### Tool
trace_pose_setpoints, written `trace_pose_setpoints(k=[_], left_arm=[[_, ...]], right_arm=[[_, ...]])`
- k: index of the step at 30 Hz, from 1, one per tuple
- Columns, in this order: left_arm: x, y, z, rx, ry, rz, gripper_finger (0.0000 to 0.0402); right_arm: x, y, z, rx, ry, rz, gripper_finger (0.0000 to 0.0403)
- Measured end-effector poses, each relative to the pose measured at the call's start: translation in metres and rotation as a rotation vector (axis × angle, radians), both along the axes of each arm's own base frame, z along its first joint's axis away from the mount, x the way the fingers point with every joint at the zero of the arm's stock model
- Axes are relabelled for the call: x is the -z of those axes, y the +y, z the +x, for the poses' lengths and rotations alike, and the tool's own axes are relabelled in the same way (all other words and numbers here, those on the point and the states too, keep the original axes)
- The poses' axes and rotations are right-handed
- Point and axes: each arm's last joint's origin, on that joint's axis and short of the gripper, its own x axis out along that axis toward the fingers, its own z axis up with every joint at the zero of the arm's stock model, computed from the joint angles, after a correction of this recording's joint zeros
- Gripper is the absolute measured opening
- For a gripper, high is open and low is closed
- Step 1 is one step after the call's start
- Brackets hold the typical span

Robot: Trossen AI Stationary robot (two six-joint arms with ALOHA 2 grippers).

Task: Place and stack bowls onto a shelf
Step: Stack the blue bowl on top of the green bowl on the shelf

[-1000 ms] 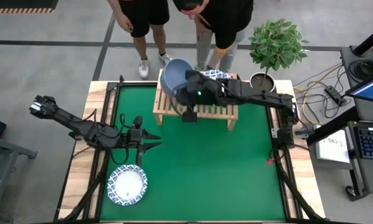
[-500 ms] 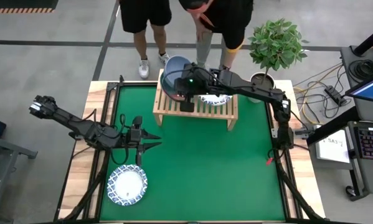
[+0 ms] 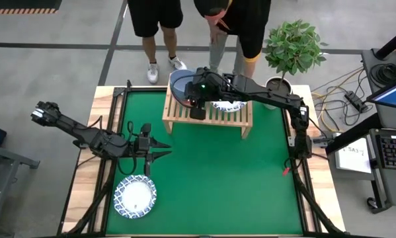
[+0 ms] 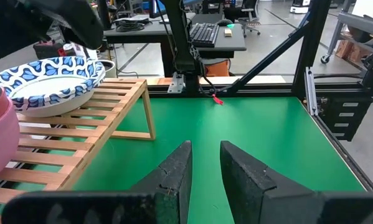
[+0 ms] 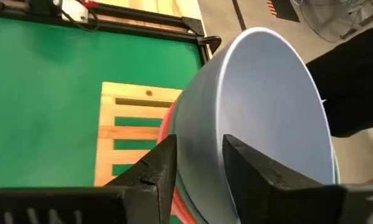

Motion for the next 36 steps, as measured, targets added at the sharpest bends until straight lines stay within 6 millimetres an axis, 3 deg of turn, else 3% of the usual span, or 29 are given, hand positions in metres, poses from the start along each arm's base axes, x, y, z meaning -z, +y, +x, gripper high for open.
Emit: trace_pose_setpoints(k=[11,19,28,36], left_arm=[[0.001,0.0,0.0,0.0,0.008,0.004,0.0066],[0.001,0.0,0.0,0.0,0.008,0.004,0.0066],[0.001,0.0,0.0,0.0,0.009,0.004,0.0066],[0.001,0.0,0.0,0.0,0.009,0.004,0.0066]], right_arm=[[-0.016,0.019,0.002,-0.023,-0.083,0.018,0.0127],[-0.026,0.007,0.007,-0.001,-0.226,-0.013,0.0095],[0.005,-0.013,0.013,0.026,-0.168,-0.004,0.0019],[0.009,-0.012,0.014,0.023,-0.161,0.001,0.0009]])
